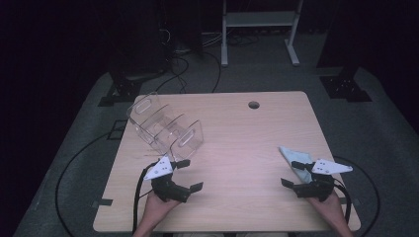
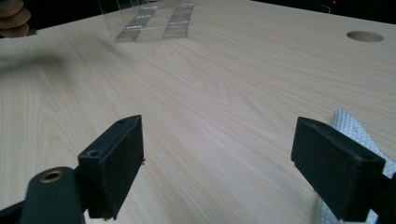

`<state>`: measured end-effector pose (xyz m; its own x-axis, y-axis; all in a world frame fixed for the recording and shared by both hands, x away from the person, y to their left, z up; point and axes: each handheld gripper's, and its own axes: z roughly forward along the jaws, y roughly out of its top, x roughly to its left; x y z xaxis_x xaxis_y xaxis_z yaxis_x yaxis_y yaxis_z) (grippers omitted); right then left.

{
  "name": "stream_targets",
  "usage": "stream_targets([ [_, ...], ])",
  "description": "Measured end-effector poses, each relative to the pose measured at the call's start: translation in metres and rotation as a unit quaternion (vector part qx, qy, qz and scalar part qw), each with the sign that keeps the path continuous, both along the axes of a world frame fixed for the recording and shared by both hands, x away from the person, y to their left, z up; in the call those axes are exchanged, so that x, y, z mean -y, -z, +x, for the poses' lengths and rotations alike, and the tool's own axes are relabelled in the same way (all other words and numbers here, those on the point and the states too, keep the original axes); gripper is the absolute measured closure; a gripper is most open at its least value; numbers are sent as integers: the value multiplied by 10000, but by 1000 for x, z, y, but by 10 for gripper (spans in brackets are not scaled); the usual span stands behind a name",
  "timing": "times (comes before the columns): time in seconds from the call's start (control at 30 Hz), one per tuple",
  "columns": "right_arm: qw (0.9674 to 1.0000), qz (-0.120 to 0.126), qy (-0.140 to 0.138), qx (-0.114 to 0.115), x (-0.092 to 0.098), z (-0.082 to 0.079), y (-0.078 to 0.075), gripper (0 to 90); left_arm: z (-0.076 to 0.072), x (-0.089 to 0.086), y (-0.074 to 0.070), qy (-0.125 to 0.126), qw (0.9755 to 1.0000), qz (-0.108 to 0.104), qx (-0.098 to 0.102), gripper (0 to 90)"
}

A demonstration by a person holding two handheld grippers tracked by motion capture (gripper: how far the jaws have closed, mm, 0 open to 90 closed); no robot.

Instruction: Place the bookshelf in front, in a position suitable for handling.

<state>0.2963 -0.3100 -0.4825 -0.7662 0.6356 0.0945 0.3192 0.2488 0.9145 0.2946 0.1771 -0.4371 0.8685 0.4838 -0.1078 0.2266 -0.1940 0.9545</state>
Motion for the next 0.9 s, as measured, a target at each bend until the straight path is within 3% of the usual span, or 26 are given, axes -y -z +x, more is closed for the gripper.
stream_targets([
  [0.13,10000,44,-35,22,-1,-2,-1,167,0,-12,-12,-234,9996,-45,148,42],
  [0.23,9999,15,-112,46,-4,-1,-4,167,3,-26,-25,-506,9982,39,332,46],
  [0.37,9998,26,-147,103,-6,-2,-7,167,12,-37,-40,-685,9963,117,509,53],
  [0.47,9999,34,-164,40,-6,-1,-6,166,21,-42,-45,-770,9956,177,513,52],
  [0.57,9998,0,-214,-4,-6,0,-5,166,41,-51,-52,-971,9940,294,409,35],
  [0.77,9998,30,-216,-12,-6,-1,-5,166,60,-63,-57,-1045,9941,174,221,10],
  [0.83,9997,29,-225,-11,-6,-1,-5,166,66,-66,-57,-1144,9929,271,187,3],
  [0.87,9997,47,-243,-7,-6,-1,-6,166,71,-69,-57,-1221,9914,450,128,3],
  [0.9,9997,47,-243,-7,-6,-1,-6,166,71,-69,-57,-1221,9914,450,128,3],
])
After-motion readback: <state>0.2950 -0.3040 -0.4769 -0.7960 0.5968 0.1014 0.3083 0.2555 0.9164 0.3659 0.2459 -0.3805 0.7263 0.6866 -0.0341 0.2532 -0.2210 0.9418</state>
